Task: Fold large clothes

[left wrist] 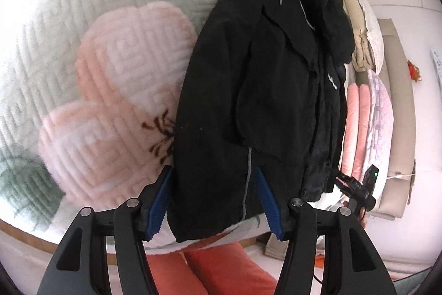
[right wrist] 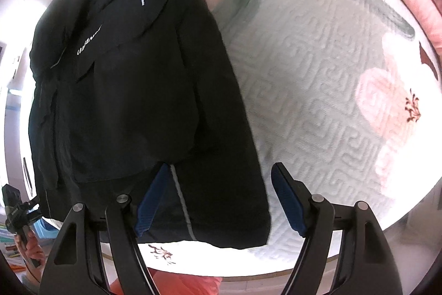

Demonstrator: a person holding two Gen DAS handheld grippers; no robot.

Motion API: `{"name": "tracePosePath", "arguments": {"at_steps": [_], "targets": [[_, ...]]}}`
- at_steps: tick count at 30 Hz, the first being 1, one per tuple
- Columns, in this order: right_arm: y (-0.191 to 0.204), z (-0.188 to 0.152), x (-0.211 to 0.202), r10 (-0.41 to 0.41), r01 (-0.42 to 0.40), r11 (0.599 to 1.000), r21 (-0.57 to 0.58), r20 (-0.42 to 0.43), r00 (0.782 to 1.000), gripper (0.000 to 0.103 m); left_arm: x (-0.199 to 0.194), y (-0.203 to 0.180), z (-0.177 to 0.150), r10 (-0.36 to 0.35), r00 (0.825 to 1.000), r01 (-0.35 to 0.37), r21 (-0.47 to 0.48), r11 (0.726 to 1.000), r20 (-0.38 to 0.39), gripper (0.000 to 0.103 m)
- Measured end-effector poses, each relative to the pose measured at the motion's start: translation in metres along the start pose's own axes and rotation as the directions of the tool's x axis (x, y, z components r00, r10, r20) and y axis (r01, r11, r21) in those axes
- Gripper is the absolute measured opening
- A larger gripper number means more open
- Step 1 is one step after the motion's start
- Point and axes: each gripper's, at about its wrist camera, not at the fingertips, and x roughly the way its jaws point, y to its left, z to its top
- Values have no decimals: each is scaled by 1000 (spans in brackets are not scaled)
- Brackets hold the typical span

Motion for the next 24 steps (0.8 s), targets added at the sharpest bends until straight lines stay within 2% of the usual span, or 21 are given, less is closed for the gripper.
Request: {"name": "tracePosePath", "arguments": {"at_steps": [2,6,10,11,12,13,14,15,17,18,19,21,24], "targets": [[0,-3,0,-3,3,1000,-24,-11,1000,79,1,-4,-2,-17,1000,17,1,1000,-10,72],[-5,-11,4,-29,28,999,-47,-36,999,79,5,-10,2,25,999,-25,-3,1000,-23,72],[-16,-15,8,38,-39,999,-23,-40,998,78,9,-6,5,32,999,-32,-15,999,-36,72],[-16,-14,12,56,-58,998,-26,-50,997,77,10,-6,5,27,999,-27,-17,999,-38,72],[-14,-14,13,60,-62,997,-42,-47,997,70,10,-5,5,1,999,-3,-29,1000,-43,72],[-11,-14,12,66,-68,996,-65,-45,997,60,10,-2,5,-28,998,26,-46,999,-48,71],[-9,-13,12,78,-81,993,-80,-49,996,59,9,2,5,-67,997,63,-81,995,-43,69],[-6,-13,11,75,-80,992,-97,-54,996,56,9,4,5,-87,995,82,-101,991,-42,65],[-2,-14,13,67,-74,989,-128,-61,996,48,12,4,4,-76,996,71,-101,992,-46,28],[-2,-14,13,66,-74,988,-132,-64,996,39,13,1,4,-71,996,66,-93,993,-49,24],[-3,-12,14,69,-77,988,-131,-66,995,34,13,-2,3,-86,995,82,-85,993,-44,13],[0,-8,12,96,-105,985,-137,-72,993,20,7,-9,4,-160,987,157,-106,982,-18,10],[9,0,-3,118,-127,976,-174,-64,991,15,-15,-37,13,-200,979,201,-56,978,34,8]]}}
